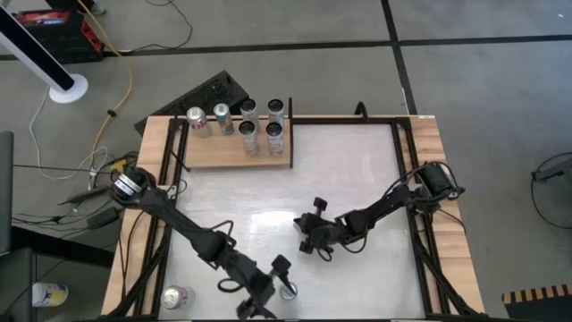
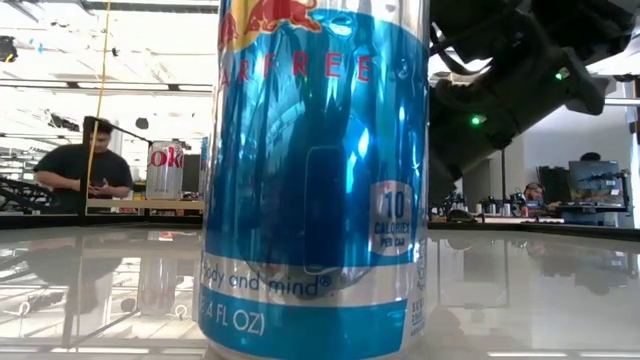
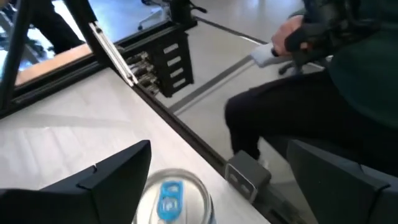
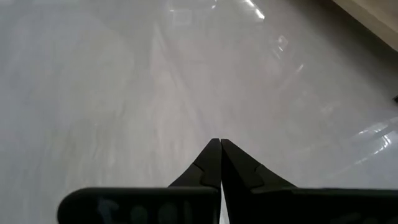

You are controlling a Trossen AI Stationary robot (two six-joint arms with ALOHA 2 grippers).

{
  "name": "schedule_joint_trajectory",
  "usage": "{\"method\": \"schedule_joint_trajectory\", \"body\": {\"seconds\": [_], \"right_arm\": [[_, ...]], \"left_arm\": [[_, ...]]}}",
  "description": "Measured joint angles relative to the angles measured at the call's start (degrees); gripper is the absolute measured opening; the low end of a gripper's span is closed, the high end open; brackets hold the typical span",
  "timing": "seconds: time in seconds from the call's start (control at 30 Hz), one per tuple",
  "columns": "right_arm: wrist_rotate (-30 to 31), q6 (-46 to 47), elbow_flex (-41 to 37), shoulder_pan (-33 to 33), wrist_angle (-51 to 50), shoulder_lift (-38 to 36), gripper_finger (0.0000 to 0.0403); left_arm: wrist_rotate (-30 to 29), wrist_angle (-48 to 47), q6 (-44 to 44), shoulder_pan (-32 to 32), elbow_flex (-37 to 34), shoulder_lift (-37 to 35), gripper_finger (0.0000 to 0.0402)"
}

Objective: Place canned beverage on shelf
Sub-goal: Put the red bull soda can aligned with the other red bull soda can on the shelf

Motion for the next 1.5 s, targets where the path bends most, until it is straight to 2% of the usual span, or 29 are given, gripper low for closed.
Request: {"method": "schedule_joint_trajectory", "body": {"seconds": [0.2, 1.1, 1.3, 1.5], "right_arm": [[0.0, 0.31, 0.0, 1.1, -0.8, 0.0, 0.0027], [0.0, 2.86, 0.0, 2.34, -2.54, 0.0, 0.0027], [0.06, 3.45, 0.0, 2.31, -2.35, 0.38, 0.0027], [0.04, 4.83, 0.0, 2.46, -3.4, 0.72, 0.0027]], "left_arm": [[-5.91, -0.62, 0.08, 0.25, 1.74, 1.81, 0.0364], [-4.26, -3.79, -5.4, 1.63, 1.63, 4.59, 0.0362], [-4.26, -3.67, -5.38, 1.63, 1.63, 4.59, 0.0336], [-4.23, -3.85, -5.38, 1.63, 1.63, 4.59, 0.0277]]}}
